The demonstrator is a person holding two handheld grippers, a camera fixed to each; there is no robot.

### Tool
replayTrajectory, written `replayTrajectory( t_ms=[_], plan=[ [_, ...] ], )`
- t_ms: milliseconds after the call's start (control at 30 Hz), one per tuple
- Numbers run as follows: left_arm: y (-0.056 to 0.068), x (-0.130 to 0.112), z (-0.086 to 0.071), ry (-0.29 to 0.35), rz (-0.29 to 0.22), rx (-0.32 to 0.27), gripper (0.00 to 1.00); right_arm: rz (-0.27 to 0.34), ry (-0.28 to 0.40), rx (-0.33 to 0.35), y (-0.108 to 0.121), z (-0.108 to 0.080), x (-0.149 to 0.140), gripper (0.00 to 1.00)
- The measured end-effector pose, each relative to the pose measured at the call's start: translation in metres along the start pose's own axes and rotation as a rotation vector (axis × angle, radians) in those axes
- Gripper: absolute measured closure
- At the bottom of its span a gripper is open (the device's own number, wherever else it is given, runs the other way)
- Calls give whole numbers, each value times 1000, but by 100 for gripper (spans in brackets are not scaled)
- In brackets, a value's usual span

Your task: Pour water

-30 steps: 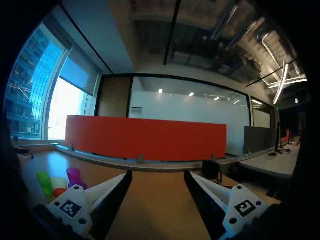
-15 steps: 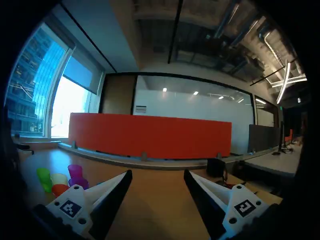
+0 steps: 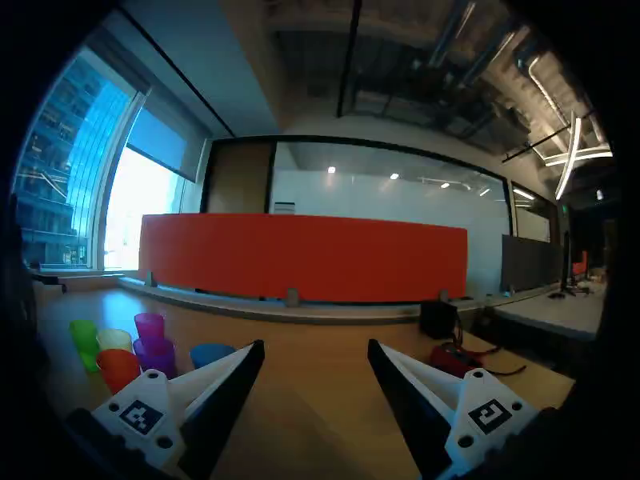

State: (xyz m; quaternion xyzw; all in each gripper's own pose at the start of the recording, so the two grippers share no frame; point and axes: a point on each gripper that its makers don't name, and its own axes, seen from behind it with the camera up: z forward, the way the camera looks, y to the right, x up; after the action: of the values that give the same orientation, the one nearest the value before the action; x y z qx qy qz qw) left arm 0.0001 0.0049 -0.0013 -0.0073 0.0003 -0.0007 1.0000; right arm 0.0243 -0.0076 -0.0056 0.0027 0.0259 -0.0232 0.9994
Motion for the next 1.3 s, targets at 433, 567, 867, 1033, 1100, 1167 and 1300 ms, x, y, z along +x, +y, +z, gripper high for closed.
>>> replayTrajectory(
  t_ms=[433,567,867,1033,1100,1167,1300],
  plan=[
    [0,0,0,0,0,0,1,31,-24,2,4,4,-16,0],
    [0,0,1,0,0,0,1,40,-32,3,4,4,-20,0],
    [0,0,0,0,0,0,1,46,-50,0,5,4,-23,0],
    [0,0,0,0,0,0,1,46,-50,0,5,4,-23,0],
    [-1,0,0,0,0,0,1,46,-50,-1,5,4,-23,0],
    [-1,0,0,0,0,0,1,46,-50,-1,4,3,-23,0],
    [-1,0,0,0,0,0,1,45,-50,0,4,3,-23,0]
  ],
)
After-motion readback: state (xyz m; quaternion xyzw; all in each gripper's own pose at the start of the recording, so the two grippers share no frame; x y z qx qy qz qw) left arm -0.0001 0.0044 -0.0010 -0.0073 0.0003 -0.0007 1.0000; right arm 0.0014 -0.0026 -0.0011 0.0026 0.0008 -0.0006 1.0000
